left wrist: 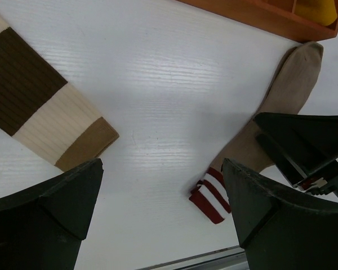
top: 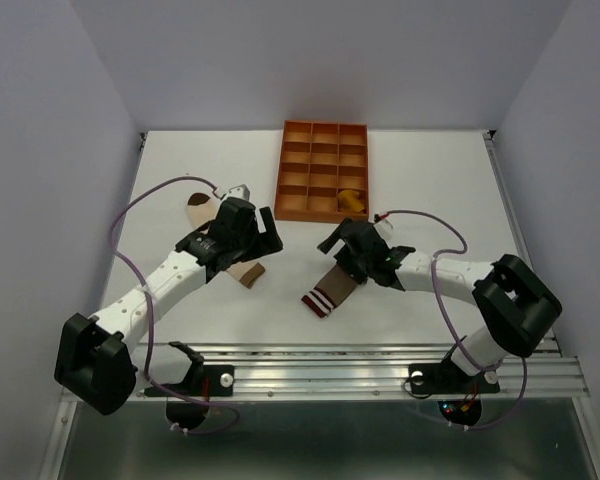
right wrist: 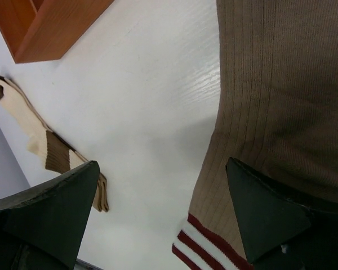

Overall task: Roll the socks
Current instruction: Move the sock to the center of the board.

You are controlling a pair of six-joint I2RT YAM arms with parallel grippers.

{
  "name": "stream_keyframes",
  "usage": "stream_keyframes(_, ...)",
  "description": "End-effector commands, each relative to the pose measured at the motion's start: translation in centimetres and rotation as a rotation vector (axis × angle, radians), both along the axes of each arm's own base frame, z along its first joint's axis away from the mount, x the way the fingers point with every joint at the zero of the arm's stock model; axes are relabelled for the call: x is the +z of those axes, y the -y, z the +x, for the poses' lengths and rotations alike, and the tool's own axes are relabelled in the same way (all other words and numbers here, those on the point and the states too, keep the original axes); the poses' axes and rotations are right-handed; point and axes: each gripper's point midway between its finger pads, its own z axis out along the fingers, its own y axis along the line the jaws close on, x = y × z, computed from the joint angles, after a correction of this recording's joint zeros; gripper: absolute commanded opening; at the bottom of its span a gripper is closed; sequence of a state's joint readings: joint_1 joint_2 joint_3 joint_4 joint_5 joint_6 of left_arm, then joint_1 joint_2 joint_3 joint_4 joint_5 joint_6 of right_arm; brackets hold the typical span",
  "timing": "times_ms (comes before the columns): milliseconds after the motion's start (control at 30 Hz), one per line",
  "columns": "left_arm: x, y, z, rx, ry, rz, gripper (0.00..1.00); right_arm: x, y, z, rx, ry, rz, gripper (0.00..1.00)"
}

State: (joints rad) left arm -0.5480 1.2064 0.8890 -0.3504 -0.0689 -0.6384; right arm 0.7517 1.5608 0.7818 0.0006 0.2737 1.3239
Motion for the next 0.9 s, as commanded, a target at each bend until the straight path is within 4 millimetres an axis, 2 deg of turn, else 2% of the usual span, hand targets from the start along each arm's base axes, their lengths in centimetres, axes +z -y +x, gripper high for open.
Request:
stream_keyframes(0,-1.1,-0.3,-1.2,0.004,-0.023,0.001,0.99,4.9,0.4,0.5,0.088,0.145,-0.114,1.0)
stream_keyframes(33,-1.3,-0.2,-1.4,0.003,-0.032,-0.003,0.99,6.5,0.2,0.1,0.201,0.236,-0.181,1.0)
stream_keyframes(100,-1.9,-0.3,-1.9,0.003,-0.051,-0.005,0.99,6.4,0.9,-1.1,0.288,0.253,-0.253,1.0)
stream_keyframes(133,-2.2,-0.4,-2.0,0.007,-0.054,-0.005,0.99,6.4,0.5,-2.1,0.426,0.305,-0.316,1.0)
stream_keyframes(167,-2.4,-0.5,-2.1,0.02,-0.058,-0.009,0.99,6.1,1.3,-3.1,0.454,0.29,-0.358,1.0)
stream_keyframes(233,-2.4,-0.5,-2.2,0.026,-0.058,-0.019,0.99,5.6,0.8,-5.1,0.626,0.326,-0.453,1.0)
stream_keyframes(300,-2.3,-0.5,-2.3,0.028,-0.06,-0.027,0.99,5.6,-1.2,-7.9,0.773,0.372,-0.511,1.0)
stream_keyframes(333,-2.3,-0.4,-2.4,0.026,-0.062,-0.034,0.99,5.1,-0.6,-8.4,0.783,0.368,-0.597,1.0)
stream_keyframes(367,-2.5,-0.4,-2.5,0.031,-0.07,-0.033,0.99,4.8,-1.5,-9.9,0.845,0.381,-0.626,1.0)
stream_keyframes(467,-2.7,-0.3,-2.7,0.024,-0.084,-0.034,0.99,3.2,-1.9,-11.4,0.939,0.37,-0.726,1.0)
stream_keyframes(500,-2.7,-0.4,-2.7,0.023,-0.085,-0.032,0.99,2.7,-2.5,-12.5,0.991,0.377,-0.746,1.0)
stream_keyframes(533,-2.9,-0.3,-2.8,0.02,-0.089,-0.031,0.99,2.2,-2.3,-12.2,0.977,0.371,-0.809,1.0)
stream_keyframes(633,-2.9,-0.4,-2.8,0.014,-0.09,-0.024,0.99,1.2,-3.0,-12.9,1.034,0.361,-0.879,1.0)
stream_keyframes(867,-3.6,-0.2,-2.9,0.009,-0.105,-0.025,0.99,0.7,-4.9,-13.2,1.116,0.403,-0.938,0.95)
